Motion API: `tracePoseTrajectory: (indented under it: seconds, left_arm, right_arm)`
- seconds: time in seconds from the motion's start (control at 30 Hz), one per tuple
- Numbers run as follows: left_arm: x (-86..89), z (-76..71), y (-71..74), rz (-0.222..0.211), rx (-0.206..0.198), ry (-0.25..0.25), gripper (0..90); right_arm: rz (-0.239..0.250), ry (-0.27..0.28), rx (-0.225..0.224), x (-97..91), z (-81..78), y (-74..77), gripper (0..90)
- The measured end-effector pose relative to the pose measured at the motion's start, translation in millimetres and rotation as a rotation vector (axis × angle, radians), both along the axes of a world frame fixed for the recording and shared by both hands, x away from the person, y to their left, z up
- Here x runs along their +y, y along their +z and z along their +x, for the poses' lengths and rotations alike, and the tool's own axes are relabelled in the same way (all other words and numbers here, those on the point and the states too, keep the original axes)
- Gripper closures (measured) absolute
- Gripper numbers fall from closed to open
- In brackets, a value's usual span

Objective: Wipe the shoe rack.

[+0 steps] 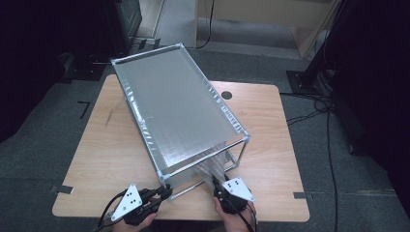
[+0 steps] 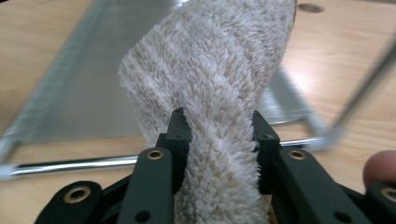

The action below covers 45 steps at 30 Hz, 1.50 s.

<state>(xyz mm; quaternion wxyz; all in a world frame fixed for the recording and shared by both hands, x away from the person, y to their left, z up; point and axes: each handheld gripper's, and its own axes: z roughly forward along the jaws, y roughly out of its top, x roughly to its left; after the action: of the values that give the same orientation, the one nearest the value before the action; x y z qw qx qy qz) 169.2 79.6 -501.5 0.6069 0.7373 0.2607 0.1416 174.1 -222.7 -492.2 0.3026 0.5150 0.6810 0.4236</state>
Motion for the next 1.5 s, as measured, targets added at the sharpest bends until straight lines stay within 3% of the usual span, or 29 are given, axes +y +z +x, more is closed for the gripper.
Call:
tracePoseTrajectory:
  seconds: [0.13, 0.27, 0.3, 0.47, 0.53, 0.63, 0.83, 0.9, 1.0, 1.03, 1.2, 1.33, 1.43, 1.5]
  left_arm:
    - [0.0, 0.1, 0.0, 0.001, -0.001, -0.002, 80.3]
    - [0.2, 0.2, 0.0, 0.003, -0.005, -0.001, 80.3]
    - [0.3, 0.1, 0.0, 0.003, -0.003, -0.003, 80.3]
    - [0.7, 0.2, 0.0, 0.002, -0.003, -0.006, 80.3]
    - [0.8, 0.2, 0.0, 0.002, -0.002, -0.007, 80.3]
    - [0.9, 0.1, 0.1, 0.002, -0.003, -0.006, 80.4]
    - [0.9, -0.2, 0.2, 0.003, -0.002, -0.005, 80.3]
    - [1.0, -0.1, 0.3, 0.006, -0.005, -0.004, 80.4]
    - [1.3, -0.3, 0.4, 0.005, -0.004, -0.004, 80.4]
    - [1.4, -0.3, 0.4, 0.005, -0.005, -0.004, 80.4]
    - [1.7, -0.4, 0.2, 0.003, -0.005, -0.006, 80.4]
    - [1.7, -0.5, 0.5, 0.007, -0.005, -0.005, 80.4]
    - [1.8, -0.6, 0.7, 0.010, -0.007, -0.004, 80.4]
    - [1.8, -0.6, 0.7, 0.010, -0.008, -0.004, 80.4]
  right_arm:
    - [0.067, -0.085, -0.026, -24.8, 5.6, 9.7, 68.6]
    - [0.100, -0.153, -0.079, -47.5, 3.4, 23.0, 68.9]
    - [0.100, -0.153, -0.079, -47.5, 3.4, 23.0, 68.9]
    - [0.100, -0.147, -0.211, -55.2, -7.9, 44.7, 69.0]
    - [0.109, -0.148, -0.231, -55.3, -9.7, 47.5, 69.1]
    - [0.097, -0.145, -0.204, -53.4, -7.8, 43.0, 69.1]
    - [0.076, -0.169, -0.004, -53.6, 7.8, 12.7, 69.2]
    - [0.080, -0.169, 0.022, -53.1, 9.6, 8.1, 69.2]
    - [0.093, -0.154, -0.036, -52.0, 6.1, 16.7, 69.1]
    - [0.100, -0.149, -0.081, -52.3, 2.8, 24.2, 69.1]
    - [0.109, -0.149, -0.204, -53.0, -9.2, 51.3, 69.1]
    - [0.087, -0.156, -0.161, -53.4, -4.9, 42.1, 69.1]
    - [0.086, -0.190, -0.048, -56.6, 4.1, 21.3, 69.2]
    - [0.095, -0.197, -0.018, -57.7, 6.5, 16.5, 69.2]
